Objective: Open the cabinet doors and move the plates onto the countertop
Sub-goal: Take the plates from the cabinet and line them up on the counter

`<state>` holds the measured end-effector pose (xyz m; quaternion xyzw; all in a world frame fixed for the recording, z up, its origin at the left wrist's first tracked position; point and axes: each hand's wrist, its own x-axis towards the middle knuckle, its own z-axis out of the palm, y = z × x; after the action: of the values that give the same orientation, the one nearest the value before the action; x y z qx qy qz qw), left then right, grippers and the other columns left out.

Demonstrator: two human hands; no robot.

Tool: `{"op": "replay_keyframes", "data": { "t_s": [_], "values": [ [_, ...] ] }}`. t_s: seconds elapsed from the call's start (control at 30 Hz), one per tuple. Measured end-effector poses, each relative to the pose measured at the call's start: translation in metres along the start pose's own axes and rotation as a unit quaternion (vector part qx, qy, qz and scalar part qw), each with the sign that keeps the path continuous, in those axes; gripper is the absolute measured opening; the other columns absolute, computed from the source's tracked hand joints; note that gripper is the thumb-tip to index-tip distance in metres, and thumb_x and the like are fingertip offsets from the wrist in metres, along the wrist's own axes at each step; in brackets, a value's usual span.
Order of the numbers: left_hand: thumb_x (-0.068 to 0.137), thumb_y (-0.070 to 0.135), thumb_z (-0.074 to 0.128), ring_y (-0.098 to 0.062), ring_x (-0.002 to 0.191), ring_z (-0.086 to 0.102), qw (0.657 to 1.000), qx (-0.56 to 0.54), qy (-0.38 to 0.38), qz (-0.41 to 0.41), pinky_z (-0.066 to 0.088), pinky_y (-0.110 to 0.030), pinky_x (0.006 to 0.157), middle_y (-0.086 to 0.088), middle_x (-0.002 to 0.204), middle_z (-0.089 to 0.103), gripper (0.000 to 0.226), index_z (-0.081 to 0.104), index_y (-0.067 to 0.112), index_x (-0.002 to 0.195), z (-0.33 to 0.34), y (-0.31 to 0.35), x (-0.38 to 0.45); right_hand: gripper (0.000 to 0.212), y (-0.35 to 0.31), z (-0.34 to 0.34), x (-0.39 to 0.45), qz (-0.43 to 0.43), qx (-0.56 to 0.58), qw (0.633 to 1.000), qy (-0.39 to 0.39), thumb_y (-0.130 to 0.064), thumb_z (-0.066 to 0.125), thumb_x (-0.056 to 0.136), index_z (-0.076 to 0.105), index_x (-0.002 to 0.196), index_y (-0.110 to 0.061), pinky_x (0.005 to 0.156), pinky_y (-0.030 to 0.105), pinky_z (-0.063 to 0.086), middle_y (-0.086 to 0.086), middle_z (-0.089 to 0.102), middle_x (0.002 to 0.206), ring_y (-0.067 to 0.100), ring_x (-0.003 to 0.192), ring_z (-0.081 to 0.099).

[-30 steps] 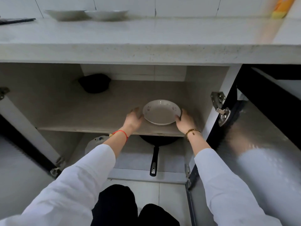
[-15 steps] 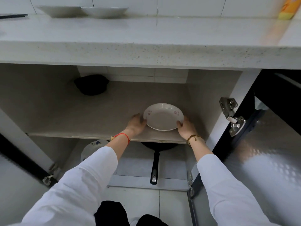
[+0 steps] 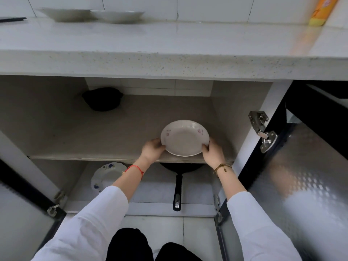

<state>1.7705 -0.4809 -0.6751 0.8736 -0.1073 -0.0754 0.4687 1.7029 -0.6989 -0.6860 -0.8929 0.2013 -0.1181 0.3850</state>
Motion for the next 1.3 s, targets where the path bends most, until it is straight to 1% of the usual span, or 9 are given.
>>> {"op": "replay_keyframes", "data": {
  "t_s": [0.13, 0.3, 0.5, 0.57, 0.67, 0.73, 0.9, 1.1, 1.3],
  "values": [
    [0.089, 0.011, 0.064, -0.022, 0.124, 0.055, 0.999, -0.042, 0.031, 0.014, 0.040, -0.024, 0.097, -0.008, 0.128, 0.064, 0.036, 0.064, 0.010, 0.124, -0.017, -0.003, -0.040, 0.038, -0.010, -0.003, -0.039, -0.051, 0.055, 0.997, 0.017, -0.020, 0.046, 0.096, 0.044, 0.134, -0.013, 0.077, 0.028, 0.046, 0.009, 0.065, 0.109, 0.026, 0.093, 0.063],
    [0.089, 0.013, 0.065, -0.019, 0.126, 0.053, 0.995, -0.071, 0.052, 0.046, 0.041, -0.038, 0.107, -0.004, 0.131, 0.062, 0.039, 0.062, 0.011, 0.128, -0.043, 0.003, -0.095, 0.039, -0.021, -0.004, -0.091, -0.069, 0.064, 0.995, 0.017, -0.022, 0.044, 0.098, 0.041, 0.136, -0.013, 0.066, 0.028, 0.046, 0.009, 0.066, 0.099, 0.021, 0.079, 0.060],
    [0.089, 0.012, 0.061, -0.009, 0.092, 0.058, 0.990, -0.057, 0.109, 0.071, 0.040, -0.005, 0.076, 0.003, 0.111, 0.068, 0.035, 0.065, 0.026, 0.121, -0.062, 0.008, -0.155, 0.042, -0.036, -0.010, -0.142, -0.104, 0.068, 0.992, 0.016, -0.027, 0.043, 0.099, 0.035, 0.139, -0.017, 0.049, 0.012, 0.040, 0.000, 0.064, 0.093, 0.006, 0.065, 0.057],
    [0.089, 0.011, 0.060, -0.008, 0.096, 0.060, 0.987, -0.083, 0.118, 0.075, 0.040, 0.000, 0.074, 0.005, 0.110, 0.069, 0.036, 0.065, 0.030, 0.118, -0.067, 0.009, -0.172, 0.042, -0.042, -0.014, -0.154, -0.119, 0.071, 0.990, 0.017, -0.028, 0.043, 0.099, 0.034, 0.139, -0.020, 0.051, 0.008, 0.041, -0.004, 0.063, 0.101, 0.004, 0.069, 0.057],
    [0.089, 0.014, 0.061, -0.014, 0.085, 0.061, 0.982, -0.107, 0.133, 0.085, 0.050, -0.019, 0.077, 0.012, 0.116, 0.068, 0.038, 0.064, 0.044, 0.111, -0.074, 0.009, -0.192, 0.036, -0.051, -0.019, -0.169, -0.150, 0.079, 0.985, 0.028, -0.027, 0.043, 0.099, 0.037, 0.134, -0.022, 0.055, 0.006, 0.042, -0.008, 0.062, 0.100, 0.004, 0.074, 0.058],
    [0.088, 0.012, 0.061, -0.016, 0.091, 0.064, 0.977, -0.129, 0.143, 0.088, 0.052, -0.032, 0.090, 0.020, 0.111, 0.068, 0.046, 0.062, 0.056, 0.101, -0.079, 0.009, -0.203, 0.035, -0.057, -0.020, -0.177, -0.166, 0.092, 0.981, 0.031, -0.027, 0.043, 0.098, 0.038, 0.133, -0.023, 0.056, 0.003, 0.041, -0.011, 0.060, 0.098, 0.002, 0.079, 0.056],
    [0.089, 0.016, 0.063, -0.001, 0.119, 0.056, 0.974, -0.133, 0.156, 0.096, 0.043, -0.036, 0.106, 0.025, 0.121, 0.064, 0.045, 0.061, 0.056, 0.108, -0.091, 0.001, -0.217, 0.037, -0.069, -0.019, -0.188, -0.191, 0.101, 0.976, 0.026, -0.027, 0.042, 0.099, 0.037, 0.135, -0.026, 0.058, 0.005, 0.043, -0.011, 0.061, 0.098, 0.003, 0.074, 0.056],
    [0.089, 0.015, 0.063, 0.001, 0.114, 0.058, 0.973, -0.142, 0.157, 0.096, 0.044, -0.026, 0.100, 0.025, 0.121, 0.063, 0.050, 0.060, 0.061, 0.107, -0.096, -0.013, -0.214, 0.042, -0.073, -0.008, -0.186, -0.191, 0.091, 0.977, 0.011, -0.026, 0.043, 0.099, 0.036, 0.140, -0.023, 0.057, 0.001, 0.040, -0.009, 0.061, 0.104, -0.007, 0.070, 0.055],
    [0.090, 0.010, 0.062, -0.001, 0.123, 0.053, 0.971, -0.174, 0.136, 0.090, 0.040, -0.028, 0.106, 0.020, 0.127, 0.062, 0.043, 0.062, 0.036, 0.124, -0.097, -0.028, -0.194, 0.046, -0.069, 0.009, -0.172, -0.175, 0.088, 0.981, 0.007, -0.025, 0.044, 0.099, 0.033, 0.144, -0.024, 0.062, 0.000, 0.038, -0.011, 0.061, 0.108, -0.011, 0.074, 0.054]
  ]
}}
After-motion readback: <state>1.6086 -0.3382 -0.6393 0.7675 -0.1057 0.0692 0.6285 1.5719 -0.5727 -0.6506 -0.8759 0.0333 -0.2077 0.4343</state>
